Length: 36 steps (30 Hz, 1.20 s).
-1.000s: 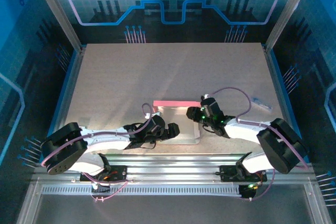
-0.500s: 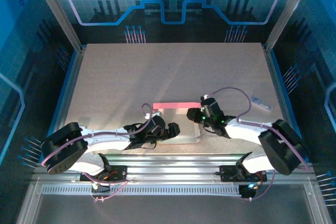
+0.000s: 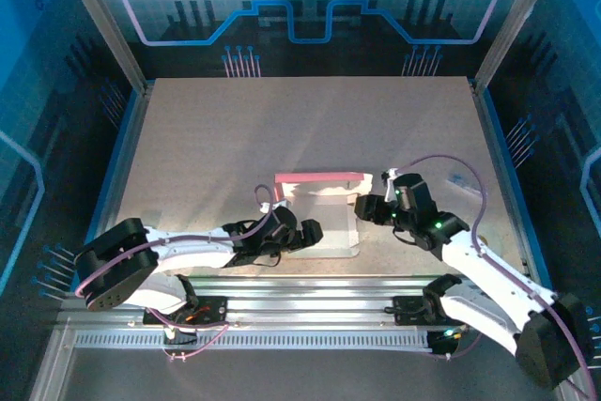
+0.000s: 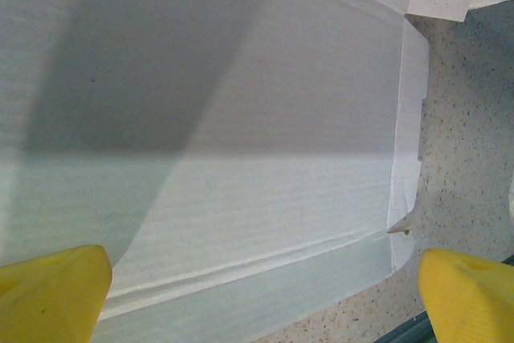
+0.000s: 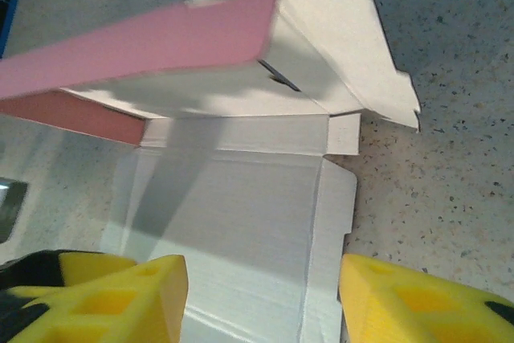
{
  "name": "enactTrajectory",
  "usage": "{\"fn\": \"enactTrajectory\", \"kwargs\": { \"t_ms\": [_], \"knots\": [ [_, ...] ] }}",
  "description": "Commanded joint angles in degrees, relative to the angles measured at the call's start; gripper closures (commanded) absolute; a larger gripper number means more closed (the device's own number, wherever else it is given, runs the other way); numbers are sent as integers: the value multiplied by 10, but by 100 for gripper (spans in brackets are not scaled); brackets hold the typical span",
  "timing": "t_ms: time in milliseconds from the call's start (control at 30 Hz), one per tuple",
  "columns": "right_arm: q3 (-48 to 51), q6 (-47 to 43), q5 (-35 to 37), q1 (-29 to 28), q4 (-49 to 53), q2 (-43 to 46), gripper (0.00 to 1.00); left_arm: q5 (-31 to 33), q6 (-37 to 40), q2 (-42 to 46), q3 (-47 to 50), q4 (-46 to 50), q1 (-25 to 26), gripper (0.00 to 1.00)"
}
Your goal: Fold the paper box
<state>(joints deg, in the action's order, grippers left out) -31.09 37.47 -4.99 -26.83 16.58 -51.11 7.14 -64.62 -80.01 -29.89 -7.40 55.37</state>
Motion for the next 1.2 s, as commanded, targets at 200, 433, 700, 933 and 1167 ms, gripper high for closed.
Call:
{"fn": "enactTrajectory", "kwargs": {
  "t_ms": [200,433,700,933,1167],
  "knots": [
    [-155,-57,-45,17,110,-80,39,-22,-4,-27,-4,52,8,1],
    [-215,-65,-39,17,101,-175,40,-21,-3,-24,-7,61,8,1],
    [-215,-70,-37,17,81,-208,42,-22,-1,-20,-3,69,8,1],
    [-218,-72,-39,20,77,-201,42,-23,-1,-26,-6,64,8,1],
    [-230,-81,-45,20,67,-247,44,-29,-3,-40,-10,55,10,1]
  ]
}}
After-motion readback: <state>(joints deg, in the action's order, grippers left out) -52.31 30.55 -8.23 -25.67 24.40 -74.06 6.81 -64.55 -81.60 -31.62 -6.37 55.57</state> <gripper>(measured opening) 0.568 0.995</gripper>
